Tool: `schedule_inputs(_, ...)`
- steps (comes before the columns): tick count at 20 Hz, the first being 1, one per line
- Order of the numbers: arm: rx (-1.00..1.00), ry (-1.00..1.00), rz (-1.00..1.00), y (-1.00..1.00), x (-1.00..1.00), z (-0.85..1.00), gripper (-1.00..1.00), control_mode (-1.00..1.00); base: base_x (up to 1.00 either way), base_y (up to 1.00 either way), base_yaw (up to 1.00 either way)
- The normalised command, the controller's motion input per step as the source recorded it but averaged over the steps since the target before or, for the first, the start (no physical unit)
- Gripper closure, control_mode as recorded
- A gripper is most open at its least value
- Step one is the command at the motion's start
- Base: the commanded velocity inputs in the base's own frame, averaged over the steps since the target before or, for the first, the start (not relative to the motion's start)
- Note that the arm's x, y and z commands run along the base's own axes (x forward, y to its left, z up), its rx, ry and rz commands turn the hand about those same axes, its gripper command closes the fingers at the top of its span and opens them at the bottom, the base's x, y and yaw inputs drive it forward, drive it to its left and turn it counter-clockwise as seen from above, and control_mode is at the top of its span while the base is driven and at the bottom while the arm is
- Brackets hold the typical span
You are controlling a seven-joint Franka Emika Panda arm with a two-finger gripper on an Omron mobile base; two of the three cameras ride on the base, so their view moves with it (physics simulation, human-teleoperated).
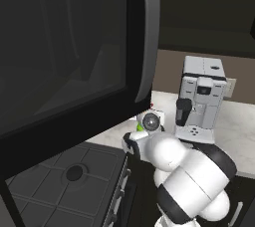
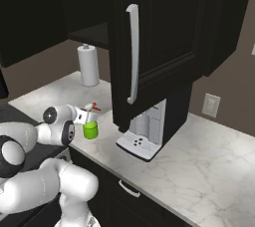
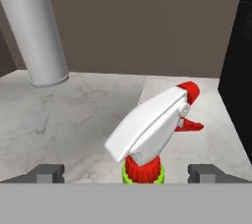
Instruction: Move the cutting board and knife to the sink. Then move spray from the cabinet to the counter.
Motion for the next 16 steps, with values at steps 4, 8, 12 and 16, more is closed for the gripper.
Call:
schedule_inputs(4, 0.0, 0.0, -0.03, -0.13, -0.21, 0.05, -1.0, -1.0, 0.0, 0.0, 0.0)
schedule_inputs(8, 0.0, 0.0, -0.04, -0.16, -0.21, 0.06, -1.0, -1.0, 0.0, 0.0, 0.0)
schedule_inputs(12, 0.0, 0.02, -0.02, -0.25, -0.18, 0.06, -1.0, -1.0, 0.0, 0.0, 0.0)
schedule_inputs(16, 0.0, 0.01, 0.0, -0.29, -0.18, 0.07, -1.0, -1.0, 0.0, 0.0, 0.0)
